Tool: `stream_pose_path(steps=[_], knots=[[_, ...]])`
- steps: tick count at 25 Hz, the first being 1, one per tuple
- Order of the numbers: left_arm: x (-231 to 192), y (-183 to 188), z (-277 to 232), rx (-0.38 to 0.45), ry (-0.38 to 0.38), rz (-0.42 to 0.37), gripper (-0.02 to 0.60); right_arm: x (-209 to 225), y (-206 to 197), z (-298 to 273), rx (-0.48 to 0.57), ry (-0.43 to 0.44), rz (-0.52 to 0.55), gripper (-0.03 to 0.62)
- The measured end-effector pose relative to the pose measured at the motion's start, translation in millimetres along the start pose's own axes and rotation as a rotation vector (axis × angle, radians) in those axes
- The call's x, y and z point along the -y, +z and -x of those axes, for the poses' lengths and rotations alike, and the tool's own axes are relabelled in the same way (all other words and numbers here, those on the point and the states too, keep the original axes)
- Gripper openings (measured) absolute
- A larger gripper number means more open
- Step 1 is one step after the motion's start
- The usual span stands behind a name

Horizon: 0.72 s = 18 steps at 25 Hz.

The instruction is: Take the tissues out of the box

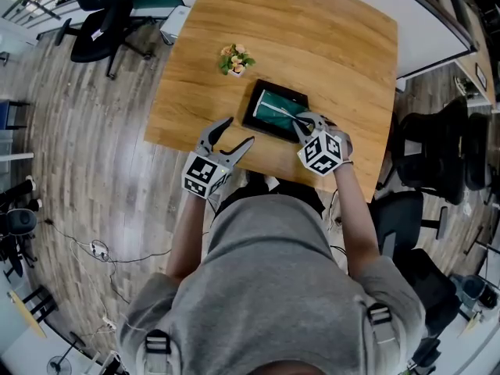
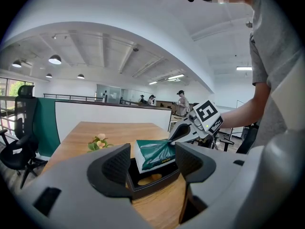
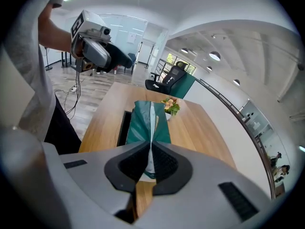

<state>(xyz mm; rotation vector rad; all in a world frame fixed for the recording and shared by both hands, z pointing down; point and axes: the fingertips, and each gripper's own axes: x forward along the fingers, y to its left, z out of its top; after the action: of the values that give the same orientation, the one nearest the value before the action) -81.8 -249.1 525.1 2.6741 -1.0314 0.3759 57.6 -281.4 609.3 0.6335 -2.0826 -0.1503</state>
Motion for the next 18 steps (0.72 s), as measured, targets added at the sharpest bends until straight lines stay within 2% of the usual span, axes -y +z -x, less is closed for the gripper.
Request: stream_pose_path(steps=[10,18], knots=[[2,9,-7,0.004,-0.002,-0.015,0.307,15,21,38,0.135,-0.077,-0.086,0.012],[6,16,-13,0.001,-0.021,-0.037,0.307,27,31,70,0.201,-0.148,-0.105,0.012]])
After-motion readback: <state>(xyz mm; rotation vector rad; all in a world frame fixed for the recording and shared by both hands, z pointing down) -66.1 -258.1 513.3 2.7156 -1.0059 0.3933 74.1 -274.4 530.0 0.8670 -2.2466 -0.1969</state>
